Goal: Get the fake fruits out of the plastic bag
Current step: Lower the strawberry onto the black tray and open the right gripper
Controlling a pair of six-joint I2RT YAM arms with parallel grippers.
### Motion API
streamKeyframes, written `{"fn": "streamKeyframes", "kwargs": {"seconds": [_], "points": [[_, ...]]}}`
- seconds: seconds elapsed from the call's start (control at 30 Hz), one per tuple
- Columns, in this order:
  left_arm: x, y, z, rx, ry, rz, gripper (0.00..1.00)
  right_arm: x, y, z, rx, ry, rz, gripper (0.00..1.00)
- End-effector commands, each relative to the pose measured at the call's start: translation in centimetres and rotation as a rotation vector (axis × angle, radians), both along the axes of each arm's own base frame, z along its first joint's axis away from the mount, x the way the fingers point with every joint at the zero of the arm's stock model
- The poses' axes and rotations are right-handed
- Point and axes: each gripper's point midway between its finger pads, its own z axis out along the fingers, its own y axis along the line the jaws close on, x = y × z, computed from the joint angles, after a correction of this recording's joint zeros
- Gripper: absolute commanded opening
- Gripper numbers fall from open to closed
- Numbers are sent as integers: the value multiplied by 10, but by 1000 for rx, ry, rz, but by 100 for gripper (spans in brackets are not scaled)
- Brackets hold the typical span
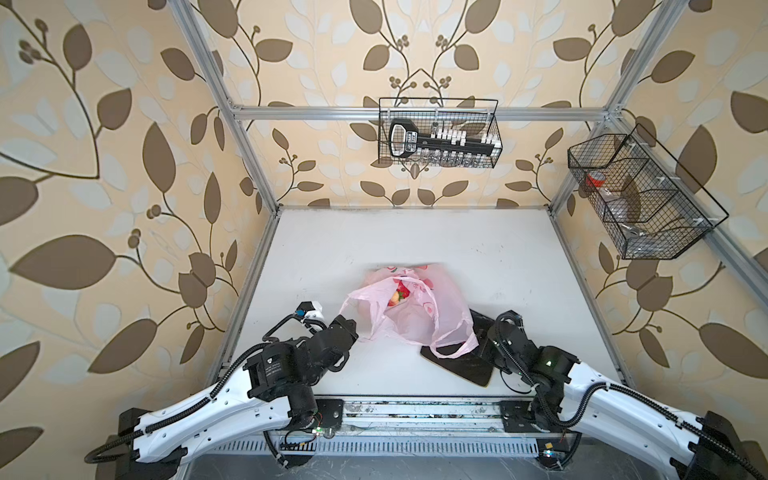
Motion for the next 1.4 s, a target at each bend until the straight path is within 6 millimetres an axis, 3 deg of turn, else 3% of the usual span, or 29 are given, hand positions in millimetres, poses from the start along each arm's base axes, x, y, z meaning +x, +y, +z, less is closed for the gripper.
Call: {"fn": "streamKeyframes", "kwargs": {"seconds": [0.0,0.1,0.23,0.3,0.37,0.43,0.5,0.6,0.67,0.83,1.1,1.37], "points": [[1,4,-3,33,-5,3,0,4,-18,22,-39,-31,-95,88],[2,3,-2,34,-9,0,0,14,-35,62,-84,-123,-158,89],[2,1,-2,31,-10,-5,0,37,-40,143,-145,-315,-147,84],[2,0,-3,31,-9,-10,0,53,-22,183,-148,-408,-56,80],[1,0,-4,32,-8,-14,0,65,14,221,-124,-496,119,75],[1,1,-4,31,-8,-15,0,72,48,245,-70,-535,254,69],[0,2,-4,26,-6,-15,0,74,83,255,-30,-539,369,65],[-2,5,-5,24,-4,-12,0,70,135,250,-3,-533,502,61],[-3,7,-5,25,1,-10,0,66,166,233,18,-507,576,59],[-9,12,-9,39,33,-15,0,69,211,180,47,-421,636,57],[-24,15,-21,69,130,-51,0,93,236,105,1,-334,587,56],[-27,11,-23,56,155,-62,0,135,241,55,-106,-302,449,65]]}}
